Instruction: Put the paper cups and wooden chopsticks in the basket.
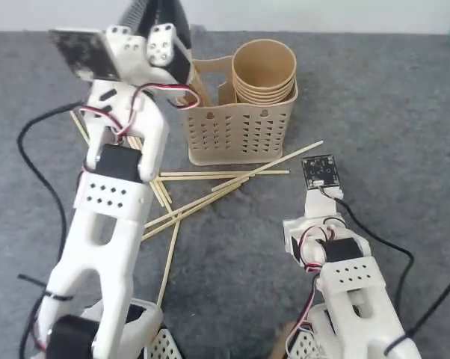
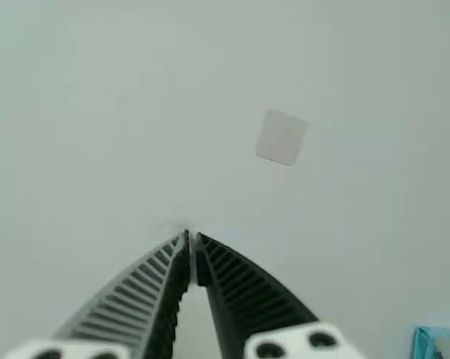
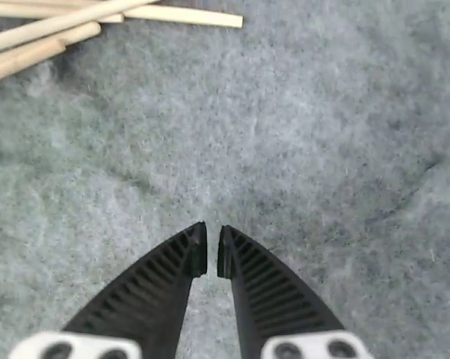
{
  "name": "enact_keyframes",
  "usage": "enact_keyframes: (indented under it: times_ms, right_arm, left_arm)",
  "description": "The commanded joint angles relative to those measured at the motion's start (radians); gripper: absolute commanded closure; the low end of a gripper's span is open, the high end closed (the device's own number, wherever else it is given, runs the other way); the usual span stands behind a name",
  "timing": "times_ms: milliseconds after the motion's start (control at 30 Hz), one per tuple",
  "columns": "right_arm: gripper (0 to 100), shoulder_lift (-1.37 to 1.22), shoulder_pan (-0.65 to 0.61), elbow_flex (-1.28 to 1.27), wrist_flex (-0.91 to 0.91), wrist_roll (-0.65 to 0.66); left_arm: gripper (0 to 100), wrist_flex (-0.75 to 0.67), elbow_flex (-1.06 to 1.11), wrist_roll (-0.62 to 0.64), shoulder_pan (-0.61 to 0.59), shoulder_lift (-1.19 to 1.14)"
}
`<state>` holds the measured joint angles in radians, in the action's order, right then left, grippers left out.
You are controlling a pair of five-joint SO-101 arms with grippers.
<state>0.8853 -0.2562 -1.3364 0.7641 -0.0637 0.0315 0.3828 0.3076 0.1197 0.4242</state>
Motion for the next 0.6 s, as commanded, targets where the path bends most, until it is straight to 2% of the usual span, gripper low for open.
enact_keyframes:
  times_ms: [0,100,200,267,333,467,567]
  right_arm:
    - [95.6,0.021,0.010,0.008,-0.016,0.021]
    - [95.5,0.021,0.010,0.006,-0.016,0.021]
    - [95.4,0.021,0.004,0.006,-0.016,0.021]
    - [95.4,0.021,0.002,0.006,-0.016,0.023]
    - [95.4,0.021,0.002,0.006,-0.016,0.023]
    - [95.4,0.021,0.002,0.006,-0.016,0.023]
    - [95.4,0.021,0.002,0.006,-0.016,0.023]
  left_arm:
    - [99,0.068,-0.054,-0.005,-0.003,0.015]
    - [98,0.310,-0.128,-0.005,-0.106,0.041]
    - [93,0.574,-0.217,0.002,-0.210,0.028]
    - [90,0.695,-0.262,0.003,-0.270,-0.003]
    - [89,0.749,-0.285,0.014,-0.338,-0.048]
    - [89,0.758,-0.294,0.121,-0.450,-0.161]
    - [89,0.758,-0.294,0.130,-0.494,-0.264]
